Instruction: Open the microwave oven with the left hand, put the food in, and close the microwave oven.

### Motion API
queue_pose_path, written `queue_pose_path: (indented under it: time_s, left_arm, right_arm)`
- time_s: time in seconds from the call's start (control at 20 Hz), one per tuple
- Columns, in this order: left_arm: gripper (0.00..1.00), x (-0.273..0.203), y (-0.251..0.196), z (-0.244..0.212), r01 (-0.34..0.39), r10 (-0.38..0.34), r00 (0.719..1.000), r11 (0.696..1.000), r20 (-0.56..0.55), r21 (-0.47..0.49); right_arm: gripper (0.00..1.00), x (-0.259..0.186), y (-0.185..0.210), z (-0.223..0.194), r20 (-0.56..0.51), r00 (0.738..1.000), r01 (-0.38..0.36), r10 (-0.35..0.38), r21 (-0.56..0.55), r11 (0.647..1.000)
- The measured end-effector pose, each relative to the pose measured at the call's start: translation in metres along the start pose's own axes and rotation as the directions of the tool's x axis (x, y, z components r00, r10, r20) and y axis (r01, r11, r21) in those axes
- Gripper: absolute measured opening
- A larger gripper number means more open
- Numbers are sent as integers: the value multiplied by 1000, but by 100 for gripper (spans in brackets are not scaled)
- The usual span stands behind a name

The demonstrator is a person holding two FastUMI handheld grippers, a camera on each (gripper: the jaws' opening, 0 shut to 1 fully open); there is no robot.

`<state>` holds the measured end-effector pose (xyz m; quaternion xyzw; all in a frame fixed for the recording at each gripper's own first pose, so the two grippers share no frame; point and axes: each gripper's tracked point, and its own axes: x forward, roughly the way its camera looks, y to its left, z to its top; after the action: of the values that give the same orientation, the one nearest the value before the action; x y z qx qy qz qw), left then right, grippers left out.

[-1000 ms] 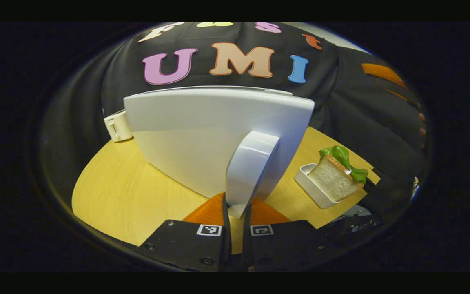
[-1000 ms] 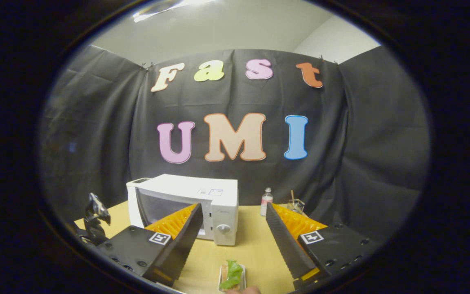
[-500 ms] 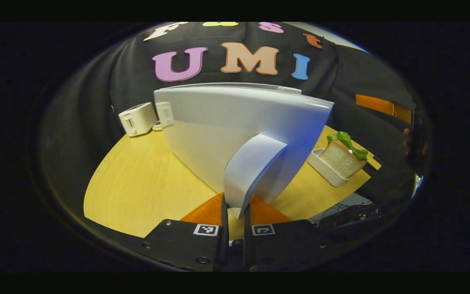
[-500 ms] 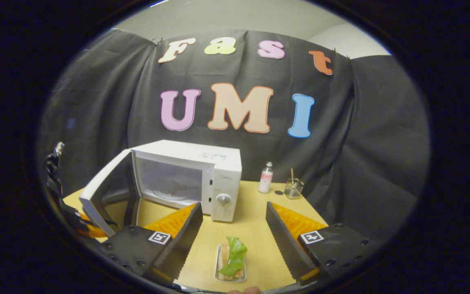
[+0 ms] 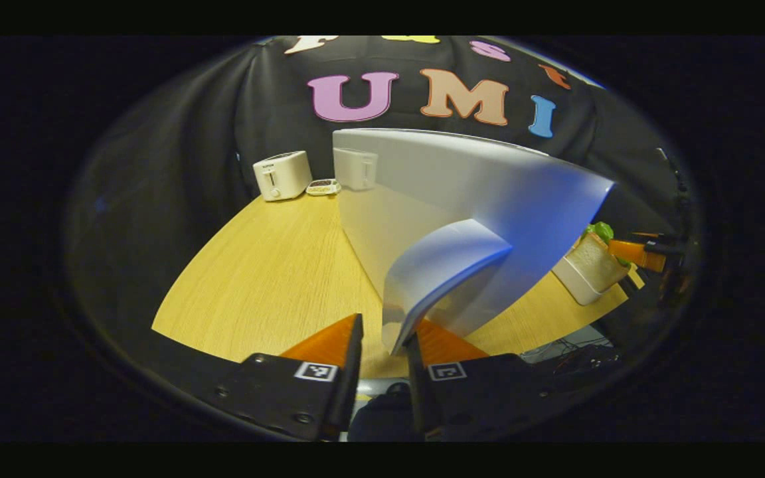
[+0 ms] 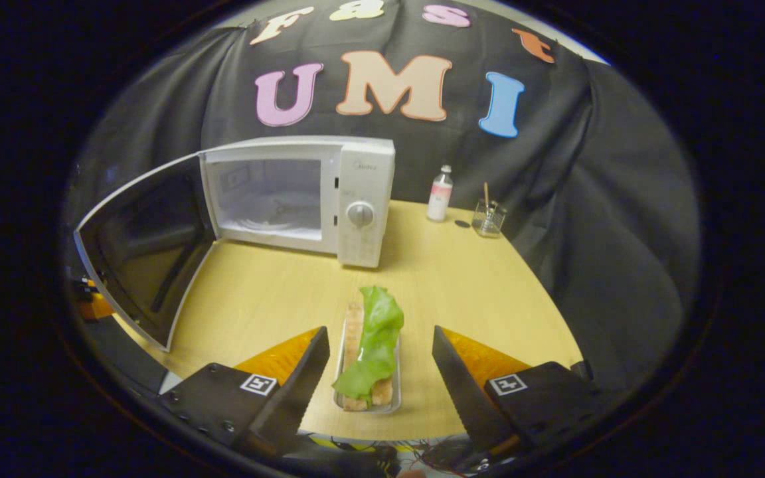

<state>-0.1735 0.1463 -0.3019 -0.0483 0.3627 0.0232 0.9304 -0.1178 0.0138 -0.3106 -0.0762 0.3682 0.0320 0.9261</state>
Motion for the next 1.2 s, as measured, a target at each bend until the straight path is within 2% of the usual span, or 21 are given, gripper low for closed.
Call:
queue_pose_path:
  time_s: [0.1, 0.15, 0.2, 0.3, 0.35, 0.4, 0.5, 0.6, 0.65, 0.75, 0.85, 0.9, 1.0, 1.2]
  left_arm:
    - [71, 0, 9, -3, -21, 20, 1000, 1000, -21, -15]
    - [96, 0, 10, -1, -21, 20, 1000, 1000, -13, -23]
    - [99, -2, 13, -3, -30, 30, 1000, 999, -9, -24]
    - [97, -7, 17, -1, -39, 39, 999, 999, 5, -16]
    - [97, -11, 17, 2, -31, 31, 999, 999, 18, -16]
    - [97, -16, 18, 4, -26, 26, 999, 1000, 26, -14]
    - [96, -21, 19, 5, -21, 21, 999, 1000, 26, -7]
    - [96, -29, 20, 8, -29, 29, 999, 1000, 31, -3]
    - [97, -34, 21, 11, -30, 30, 999, 1000, 37, 0]
    - [97, -42, 24, 13, -40, 40, 999, 999, 32, 16]
    - [96, -50, 28, 20, -47, 46, 998, 999, 46, 23]
    - [96, -53, 28, 25, -44, 43, 998, 999, 53, 21]
    - [96, -58, 27, 30, -24, 23, 999, 1000, 47, 3]
    - [96, -68, 30, 46, -17, 20, 997, 999, 79, -33]
  right_arm:
    - [99, 5, 4, -18, -53, 998, -20, 20, 10, 1000]
    - [99, 5, 6, -24, -69, 997, -26, 27, 14, 1000]
    - [99, 5, 7, -28, -76, 997, -25, 25, 12, 1000]
    - [100, 6, 9, -34, -92, 995, -31, 31, 1, 1000]
    - [92, 7, 9, -35, -97, 995, -35, 34, 0, 999]
    - [89, 7, 9, -37, -107, 994, -35, 35, 0, 999]
    - [89, 9, 10, -42, -130, 991, -41, 42, 6, 999]
    - [49, 12, 12, -47, -139, 989, -44, 46, 20, 999]
    - [55, 12, 14, -51, -150, 987, -49, 52, 20, 999]
    - [53, 19, 21, -53, -159, 984, -78, 81, 24, 997]
    - [36, 14, 20, -50, -166, 982, -82, 86, 33, 996]
    - [42, 15, 20, -49, -174, 981, -86, 91, 40, 996]
    - [35, 10, 17, -51, -196, 977, -72, 86, 75, 995]
    - [33, 10, 12, -34, -172, 983, -54, 68, 85, 995]
